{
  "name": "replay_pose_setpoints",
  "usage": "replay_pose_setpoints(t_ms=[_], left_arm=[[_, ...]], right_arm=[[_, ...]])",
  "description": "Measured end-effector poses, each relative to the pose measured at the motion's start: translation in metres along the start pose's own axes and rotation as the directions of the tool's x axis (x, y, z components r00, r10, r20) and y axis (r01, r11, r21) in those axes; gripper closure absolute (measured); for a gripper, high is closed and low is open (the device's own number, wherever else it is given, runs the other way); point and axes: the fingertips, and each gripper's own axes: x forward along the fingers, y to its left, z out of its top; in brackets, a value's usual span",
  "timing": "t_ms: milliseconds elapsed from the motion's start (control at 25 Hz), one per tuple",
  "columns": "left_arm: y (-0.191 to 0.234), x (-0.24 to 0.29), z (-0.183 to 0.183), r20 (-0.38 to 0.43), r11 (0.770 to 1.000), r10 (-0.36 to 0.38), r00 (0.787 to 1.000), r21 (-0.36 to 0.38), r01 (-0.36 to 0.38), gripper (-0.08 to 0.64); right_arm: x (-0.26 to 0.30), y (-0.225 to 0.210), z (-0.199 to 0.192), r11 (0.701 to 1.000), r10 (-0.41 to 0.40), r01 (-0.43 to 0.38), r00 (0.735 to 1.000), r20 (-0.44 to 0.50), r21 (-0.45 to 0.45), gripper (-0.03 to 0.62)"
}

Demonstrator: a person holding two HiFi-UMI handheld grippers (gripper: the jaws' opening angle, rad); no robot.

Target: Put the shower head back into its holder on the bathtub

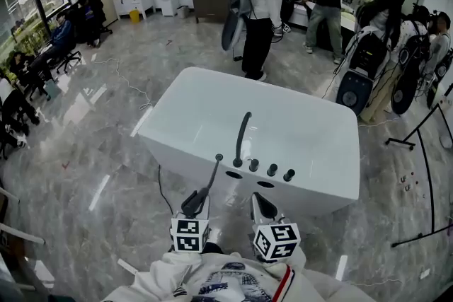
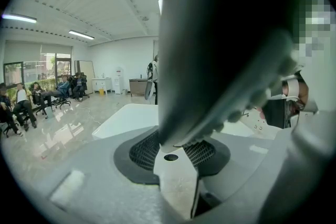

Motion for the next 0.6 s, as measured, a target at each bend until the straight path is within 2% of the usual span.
replay_pose_setpoints(t_ms=[240, 600], left_arm=[[0.005, -0.005, -0.004, 0.005, 1.000, 0.024, 1.000, 0.007, -0.024, 0.417], [0.002, 0.009, 0.016, 0.045, 0.999, -0.010, 0.999, 0.038, 0.008, 0.417]], right_arm=[[0.001, 0.004, 0.000, 1.000, 0.018, -0.018, 1.000, 0.015, -0.013, 0.588], [0.015, -0.005, -0.004, 1.000, -0.001, 0.001, 1.000, -0.011, -0.004, 0.588]])
